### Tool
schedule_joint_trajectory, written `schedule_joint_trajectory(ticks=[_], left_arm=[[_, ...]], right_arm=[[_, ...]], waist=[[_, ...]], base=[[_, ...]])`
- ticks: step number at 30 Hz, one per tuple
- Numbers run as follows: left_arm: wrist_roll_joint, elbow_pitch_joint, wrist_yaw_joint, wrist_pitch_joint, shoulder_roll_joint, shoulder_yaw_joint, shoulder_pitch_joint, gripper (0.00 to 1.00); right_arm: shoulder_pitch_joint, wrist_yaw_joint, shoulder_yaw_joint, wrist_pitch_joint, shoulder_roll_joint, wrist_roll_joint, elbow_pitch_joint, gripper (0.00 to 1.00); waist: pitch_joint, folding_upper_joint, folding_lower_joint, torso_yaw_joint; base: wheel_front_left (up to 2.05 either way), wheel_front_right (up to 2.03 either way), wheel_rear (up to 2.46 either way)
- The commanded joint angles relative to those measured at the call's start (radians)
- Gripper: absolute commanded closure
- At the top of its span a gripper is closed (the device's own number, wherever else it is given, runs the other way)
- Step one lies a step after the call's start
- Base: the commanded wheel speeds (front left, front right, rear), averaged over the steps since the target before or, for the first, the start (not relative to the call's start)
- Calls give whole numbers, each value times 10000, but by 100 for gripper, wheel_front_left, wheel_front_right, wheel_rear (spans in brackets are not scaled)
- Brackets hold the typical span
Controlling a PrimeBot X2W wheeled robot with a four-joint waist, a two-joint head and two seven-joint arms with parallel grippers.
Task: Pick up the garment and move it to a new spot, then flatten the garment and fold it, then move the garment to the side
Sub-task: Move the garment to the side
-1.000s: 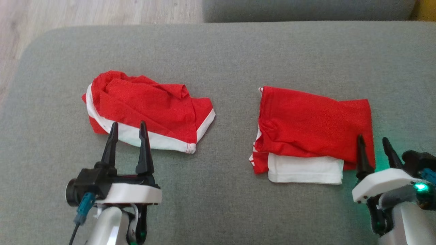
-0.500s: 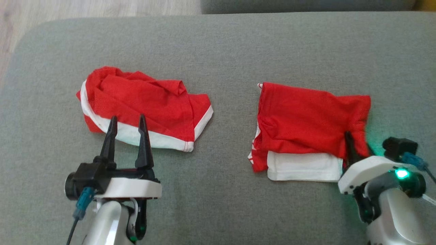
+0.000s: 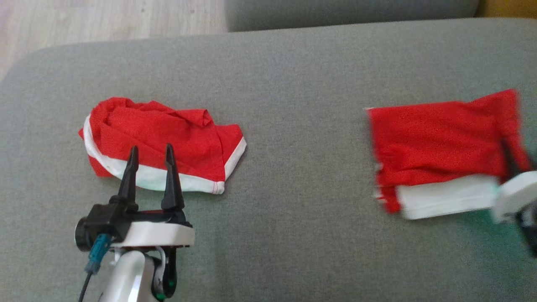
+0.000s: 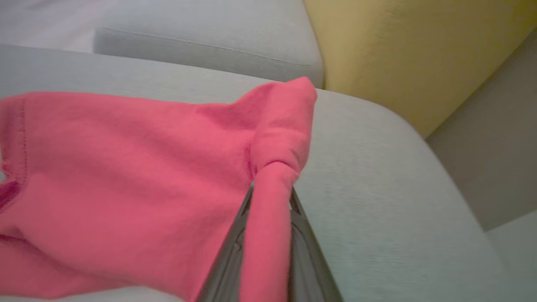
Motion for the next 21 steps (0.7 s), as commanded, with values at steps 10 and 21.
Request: schedule_joint_trajectory(ticks=[10,21], left_arm=[[33,-485,-116,-63,58,352,-747,0],[161,-535,-196,-63,58,548,-967,0]], right_arm=[[-875,-7,-1081,170,-3399,-672,484,100],[-1610,-7,-1852,-224,-3519,-1352,1615,100]], waist=[[1070,-1,2,101],[1363,-1,2,197]], base=[[0,0,0],[0,0,0]])
